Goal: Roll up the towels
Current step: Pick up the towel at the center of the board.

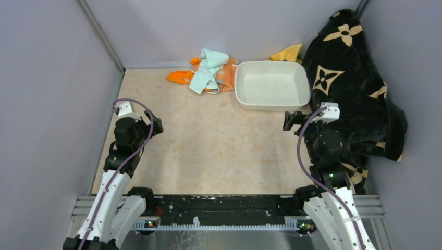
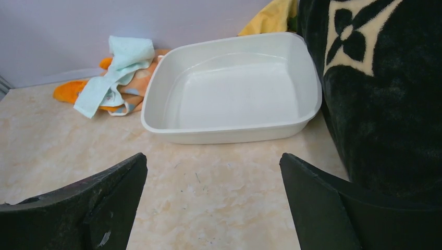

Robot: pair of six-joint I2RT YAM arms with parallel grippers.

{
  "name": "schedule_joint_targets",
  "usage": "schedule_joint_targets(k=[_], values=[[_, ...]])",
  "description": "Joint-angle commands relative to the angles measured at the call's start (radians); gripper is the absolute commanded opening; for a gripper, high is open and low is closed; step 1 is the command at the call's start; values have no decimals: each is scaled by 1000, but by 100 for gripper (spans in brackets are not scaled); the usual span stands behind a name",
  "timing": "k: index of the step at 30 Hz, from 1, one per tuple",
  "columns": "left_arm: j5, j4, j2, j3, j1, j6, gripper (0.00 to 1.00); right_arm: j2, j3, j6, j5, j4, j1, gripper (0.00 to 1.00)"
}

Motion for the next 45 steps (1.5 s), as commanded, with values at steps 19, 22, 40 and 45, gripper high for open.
schedule_joint_targets(k=[19, 22, 40, 45], values=[[373, 293, 507, 195, 5, 138, 97, 58, -37, 34, -72, 108, -8, 99], [436, 300, 698, 322, 4, 124, 93, 73, -48, 37, -84, 121, -8, 99], [593, 211, 1551, 1123, -19, 115, 76, 103, -75, 86, -134, 144, -9, 98], [651, 204, 1579, 1167, -18, 122, 40, 100, -64, 88, -113, 122, -8, 98]])
